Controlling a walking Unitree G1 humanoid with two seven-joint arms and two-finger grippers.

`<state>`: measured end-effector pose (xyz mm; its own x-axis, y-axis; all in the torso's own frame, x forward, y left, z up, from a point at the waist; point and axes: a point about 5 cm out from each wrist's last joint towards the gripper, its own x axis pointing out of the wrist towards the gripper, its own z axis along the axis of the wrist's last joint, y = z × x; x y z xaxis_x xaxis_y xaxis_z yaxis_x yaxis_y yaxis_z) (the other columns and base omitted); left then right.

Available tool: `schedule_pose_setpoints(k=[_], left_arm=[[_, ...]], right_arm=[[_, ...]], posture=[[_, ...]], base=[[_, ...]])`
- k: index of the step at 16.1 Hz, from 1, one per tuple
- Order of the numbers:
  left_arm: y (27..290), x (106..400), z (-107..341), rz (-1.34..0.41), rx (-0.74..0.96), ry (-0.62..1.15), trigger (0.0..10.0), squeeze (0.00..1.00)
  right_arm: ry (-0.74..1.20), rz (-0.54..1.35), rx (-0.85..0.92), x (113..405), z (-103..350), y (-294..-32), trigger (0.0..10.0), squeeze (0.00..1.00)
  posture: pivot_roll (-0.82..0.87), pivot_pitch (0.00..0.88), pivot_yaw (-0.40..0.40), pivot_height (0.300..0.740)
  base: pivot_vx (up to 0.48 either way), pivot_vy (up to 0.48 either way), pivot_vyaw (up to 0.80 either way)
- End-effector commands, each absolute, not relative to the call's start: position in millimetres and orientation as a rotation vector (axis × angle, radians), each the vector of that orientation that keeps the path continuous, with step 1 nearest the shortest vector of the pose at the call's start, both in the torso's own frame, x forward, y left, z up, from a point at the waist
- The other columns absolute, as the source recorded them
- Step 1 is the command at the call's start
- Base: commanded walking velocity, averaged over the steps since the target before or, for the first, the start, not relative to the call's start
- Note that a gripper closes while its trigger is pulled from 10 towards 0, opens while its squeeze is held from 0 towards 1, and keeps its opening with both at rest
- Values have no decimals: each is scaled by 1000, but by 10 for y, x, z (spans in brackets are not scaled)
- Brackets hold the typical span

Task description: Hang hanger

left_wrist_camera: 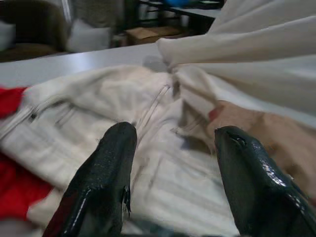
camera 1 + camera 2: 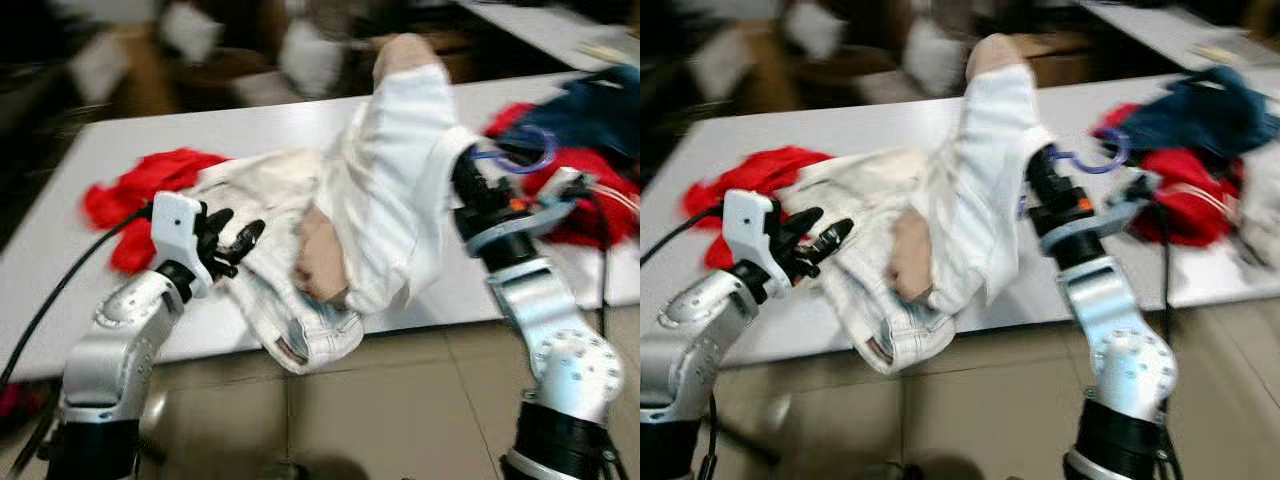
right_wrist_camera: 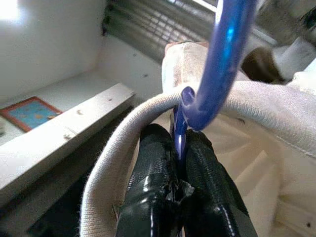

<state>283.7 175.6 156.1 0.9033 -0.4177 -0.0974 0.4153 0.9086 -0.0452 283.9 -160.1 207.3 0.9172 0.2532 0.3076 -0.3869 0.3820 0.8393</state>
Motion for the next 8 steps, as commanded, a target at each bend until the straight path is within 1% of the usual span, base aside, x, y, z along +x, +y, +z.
schedule_pose_setpoints(k=[1,8], left_arm=[[1741,2840,1585,-429,2,93,10000,0],[1745,2856,1613,-408,21,74,10000,0]], right_arm=[[-157,429,1126,2813,2137,-1610,10000,0],[-195,449,1121,2817,2345,-1701,10000,0]], posture=[[-94,0,76,740],[-97,0,69,740]], base=[[0,-352,800],[0,-356,795]])
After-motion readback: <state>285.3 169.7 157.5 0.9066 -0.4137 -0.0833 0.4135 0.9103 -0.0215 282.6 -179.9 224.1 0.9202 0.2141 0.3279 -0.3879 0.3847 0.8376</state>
